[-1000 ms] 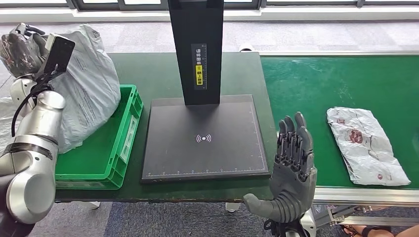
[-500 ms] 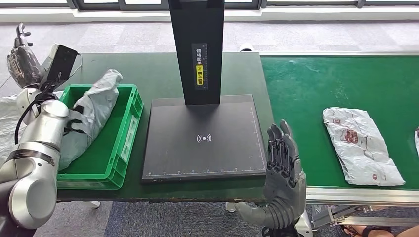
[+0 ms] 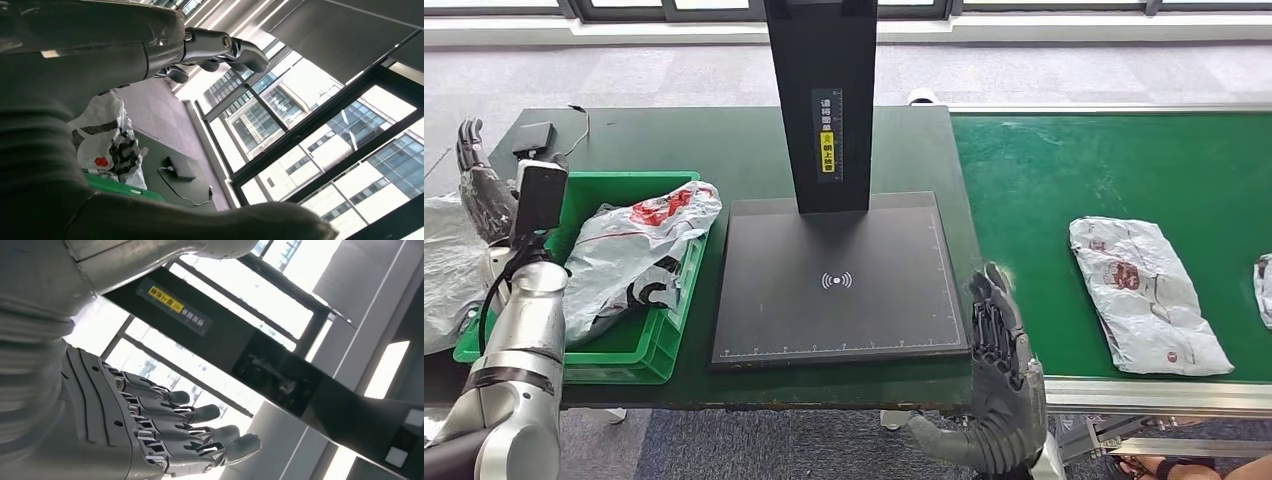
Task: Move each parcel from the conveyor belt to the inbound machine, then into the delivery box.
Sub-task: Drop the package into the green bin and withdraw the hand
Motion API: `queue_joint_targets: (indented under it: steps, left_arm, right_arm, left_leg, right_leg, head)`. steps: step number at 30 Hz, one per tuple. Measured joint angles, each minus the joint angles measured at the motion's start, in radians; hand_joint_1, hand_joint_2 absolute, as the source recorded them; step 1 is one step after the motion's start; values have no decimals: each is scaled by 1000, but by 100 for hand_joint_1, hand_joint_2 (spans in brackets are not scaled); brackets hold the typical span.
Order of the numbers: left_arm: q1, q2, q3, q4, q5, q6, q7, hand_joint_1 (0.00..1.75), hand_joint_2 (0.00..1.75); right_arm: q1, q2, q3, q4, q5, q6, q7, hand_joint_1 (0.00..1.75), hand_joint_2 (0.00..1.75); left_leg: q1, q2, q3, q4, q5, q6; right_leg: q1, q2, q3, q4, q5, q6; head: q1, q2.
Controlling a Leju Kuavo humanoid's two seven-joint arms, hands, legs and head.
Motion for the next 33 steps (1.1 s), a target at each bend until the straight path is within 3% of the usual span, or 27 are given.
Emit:
queue_joint_targets:
  steps: [3,5,7,9,12,16,20,28,33]
  left_arm:
    - [75,-32,-3,-100,143,-96,-56,0,0]
    - [146,-65,-16,-185,260,-186,-104,0,0]
    - [226,-108,-54,-275,366,-281,-137,0,0]
    - [312,-155,-121,-368,465,-377,-163,0,0]
    - [425,-216,-249,-476,567,-459,-204,0,0]
    - [505,-282,-413,-551,588,-467,-248,0,0]
    - [545,-308,-522,-599,589,-457,-253,0,0]
    - [573,-323,-568,-647,598,-468,-253,0,0]
    - [608,-324,-567,-686,598,-480,-253,0,0]
  right_arm:
    - [28,22,-64,5,-12,33,0,0,175]
    - [40,36,-124,19,-26,53,1,0,87]
    - [45,47,-203,54,-19,65,1,0,87]
    - [44,61,-300,113,23,69,2,0,175]
    - [21,77,-441,221,166,23,48,0,175]
    - [-69,79,-620,418,465,-119,236,0,175]
    - [-152,59,-757,605,539,-130,294,0,175]
    - [-301,-60,-891,995,643,-140,376,0,175]
    - [-369,-126,-914,1172,691,-116,403,0,175]
  left_leg:
    - [-1,0,1,0,-1,0]
    - [-1,0,1,0,-1,0]
    - [-1,0,1,0,-2,1]
    - [-2,0,1,0,-4,3]
    - [-3,-1,1,1,-5,6]
    - [-5,0,1,1,-5,10]
    - [-6,-1,0,1,-5,11]
    - [-6,-1,0,1,-5,11]
    - [-6,-1,0,1,-5,11]
  right_leg:
    - [-1,0,0,0,0,0]
    - [-1,1,0,0,0,1]
    - [-2,0,1,-1,-1,2]
    - [-3,0,2,-2,-2,3]
    - [-5,-1,3,-2,-2,5]
    - [-8,-2,3,-3,-1,8]
    - [-9,-2,3,-3,-1,9]
    - [-9,-3,3,-3,-1,9]
    - [-9,-2,3,-3,-1,9]
  head:
    - [0,0]
    - [0,0]
    - [0,0]
    - [0,0]
    - [0,0]
    - [0,0]
    - [0,0]
    - [0,0]
    - [0,0]
